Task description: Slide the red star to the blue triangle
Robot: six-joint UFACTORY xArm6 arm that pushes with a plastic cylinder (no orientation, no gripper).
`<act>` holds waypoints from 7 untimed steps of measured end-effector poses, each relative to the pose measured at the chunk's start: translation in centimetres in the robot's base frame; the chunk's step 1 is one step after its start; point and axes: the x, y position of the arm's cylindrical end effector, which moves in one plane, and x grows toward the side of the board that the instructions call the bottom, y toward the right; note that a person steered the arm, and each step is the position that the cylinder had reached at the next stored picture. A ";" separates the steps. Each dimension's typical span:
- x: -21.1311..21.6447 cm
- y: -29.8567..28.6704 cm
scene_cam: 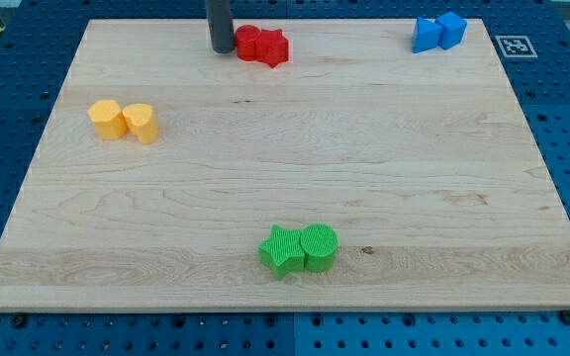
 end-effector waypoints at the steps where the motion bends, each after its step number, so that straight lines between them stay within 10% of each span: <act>1: 0.0 1.2; 7: -1.3 0.5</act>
